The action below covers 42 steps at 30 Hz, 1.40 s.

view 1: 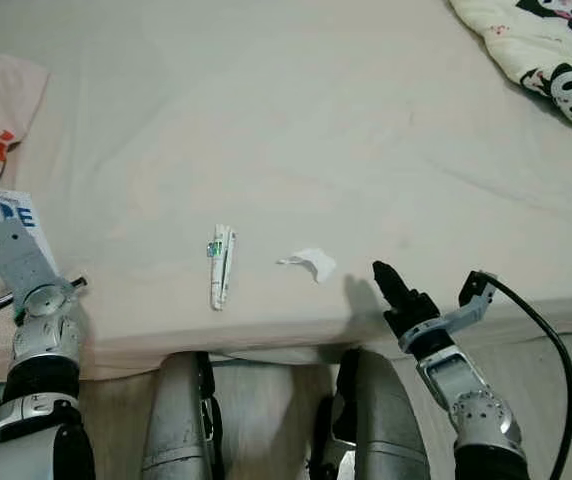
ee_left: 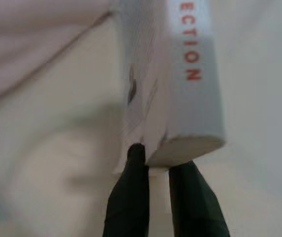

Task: Clean up the room

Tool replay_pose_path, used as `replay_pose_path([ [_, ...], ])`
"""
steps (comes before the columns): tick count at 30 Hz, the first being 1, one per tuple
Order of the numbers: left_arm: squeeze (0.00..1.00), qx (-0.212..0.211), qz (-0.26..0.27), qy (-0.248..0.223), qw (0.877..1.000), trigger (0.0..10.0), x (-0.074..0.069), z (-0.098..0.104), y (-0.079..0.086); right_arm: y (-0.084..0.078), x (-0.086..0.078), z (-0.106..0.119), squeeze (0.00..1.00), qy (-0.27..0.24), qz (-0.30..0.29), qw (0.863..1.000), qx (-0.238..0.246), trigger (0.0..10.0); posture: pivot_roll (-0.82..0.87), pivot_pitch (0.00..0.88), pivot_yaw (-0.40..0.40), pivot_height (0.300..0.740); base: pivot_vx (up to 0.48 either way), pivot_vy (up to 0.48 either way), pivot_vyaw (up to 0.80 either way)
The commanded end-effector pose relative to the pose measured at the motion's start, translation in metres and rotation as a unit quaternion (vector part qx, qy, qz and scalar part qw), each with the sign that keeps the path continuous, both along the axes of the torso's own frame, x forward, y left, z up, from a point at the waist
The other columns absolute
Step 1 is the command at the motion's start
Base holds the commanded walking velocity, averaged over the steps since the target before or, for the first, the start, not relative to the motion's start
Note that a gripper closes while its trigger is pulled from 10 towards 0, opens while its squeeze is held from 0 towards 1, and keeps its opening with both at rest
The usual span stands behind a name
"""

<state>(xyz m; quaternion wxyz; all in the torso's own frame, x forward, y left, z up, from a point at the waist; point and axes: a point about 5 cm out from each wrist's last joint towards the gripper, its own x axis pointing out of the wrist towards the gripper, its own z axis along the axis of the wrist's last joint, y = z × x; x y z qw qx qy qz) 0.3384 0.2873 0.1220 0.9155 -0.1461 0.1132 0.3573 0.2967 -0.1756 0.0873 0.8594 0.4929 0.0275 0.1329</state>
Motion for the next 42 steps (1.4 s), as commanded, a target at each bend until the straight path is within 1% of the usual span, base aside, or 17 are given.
replay_pose_path([
  [1,0.0,-0.035,-0.028,-0.025,0.999,10.0,0.001,-0.004,-0.008,-0.002,-0.005,-0.008,0.0,0.013,-0.003,1.0,0.003,10.0,0.06,0.26,0.023,0.596,0.0,0.0,0.0],
  [6,0.0,-0.04,-0.018,-0.077,0.996,10.0,0.006,0.018,-0.002,-0.002,-0.007,-0.01,0.0,0.016,-0.005,1.0,0.001,10.0,0.06,0.26,0.026,0.596,0.0,0.0,0.0],
  [12,0.0,-0.027,-0.074,-0.152,0.985,10.0,0.013,0.046,-0.01,0.001,-0.006,-0.01,0.0,0.015,-0.003,1.0,0.003,10.0,0.06,0.26,0.024,0.596,0.0,0.0,0.0],
  [16,0.0,-0.067,-0.097,-0.223,0.968,10.0,0.016,0.071,-0.014,0.001,-0.006,-0.01,0.0,0.015,-0.001,1.0,0.002,10.0,0.06,0.261,0.02,0.596,0.0,0.0,0.0],
  [18,0.0,-0.134,-0.122,-0.28,0.943,10.0,0.018,0.086,-0.018,0.001,-0.006,-0.01,0.0,0.015,-0.001,1.0,0.001,10.0,0.06,0.262,0.02,0.596,0.0,0.0,0.0],
  [20,0.0,-0.207,-0.148,-0.279,0.926,10.0,0.021,0.086,-0.024,0.0,-0.006,-0.01,0.0,0.016,-0.001,1.0,0.0,10.0,0.06,0.262,0.021,0.596,0.0,0.0,0.0],
  [24,0.0,-0.234,-0.157,-0.255,0.925,10.0,0.022,0.078,-0.027,0.0,-0.006,-0.01,0.0,0.016,0.0,1.0,0.0,10.0,0.06,0.263,0.021,0.596,0.0,0.0,0.0],
  [25,0.0,-0.229,-0.129,-0.222,0.939,10.0,0.022,0.067,-0.023,0.0,-0.006,-0.01,0.0,0.017,0.0,1.0,0.0,10.0,0.06,0.264,0.022,0.596,0.0,0.0,0.0],
  [26,0.0,-0.229,-0.129,-0.222,0.939,10.0,0.022,0.067,-0.023,0.0,-0.006,-0.01,0.0,0.017,0.0,1.0,0.0,10.0,0.06,0.264,0.022,0.596,0.0,0.0,0.0],
  [27,0.0,-0.206,-0.083,-0.175,0.959,10.0,0.02,0.052,-0.015,0.001,-0.007,-0.011,0.0,0.017,0.0,1.0,0.0,10.0,0.06,0.264,0.023,0.596,0.0,0.0,0.0],
  [28,0.0,-0.206,-0.083,-0.175,0.959,10.0,0.02,0.052,-0.015,0.001,-0.007,-0.011,0.0,0.017,0.0,1.0,0.0,10.0,0.06,0.264,0.023,0.596,0.0,0.0,0.0],
  [29,0.0,-0.108,0.008,-0.08,0.991,10.0,0.008,0.031,0.0,0.001,-0.008,-0.011,0.0,0.018,0.0,1.0,0.0,10.0,0.06,0.266,0.02,0.596,0.0,0.0,0.0],
  [31,0.0,-0.108,0.008,-0.08,0.991,10.0,0.008,0.031,0.0,0.001,-0.008,-0.011,0.0,0.018,0.0,1.0,0.0,10.0,0.06,0.266,0.02,0.596,0.0,0.0,0.0],
  [33,0.0,-0.037,0.052,-0.052,0.997,10.0,-0.001,0.03,0.007,0.001,-0.009,-0.012,0.0,0.019,0.0,1.0,-0.001,10.0,0.06,0.267,0.02,0.596,0.0,0.0,0.0],
  [36,0.0,0.005,0.093,-0.053,0.994,10.0,-0.009,0.037,0.016,0.0,-0.009,-0.012,0.0,0.02,0.0,1.0,-0.002,10.0,0.06,0.269,0.015,0.596,0.0,0.0,0.0],
  [41,0.0,0.013,0.102,-0.035,0.994,10.0,-0.009,0.036,0.019,0.0,-0.008,-0.012,0.0,0.02,0.001,1.0,-0.002,10.0,0.06,0.268,0.014,0.596,0.0,0.0,0.0],
  [42,0.0,0.015,0.103,0.003,0.995,10.0,-0.007,0.029,0.021,0.001,-0.007,-0.011,0.0,0.019,0.002,1.0,-0.001,10.0,0.06,0.267,0.014,0.596,0.0,0.0,0.0],
])
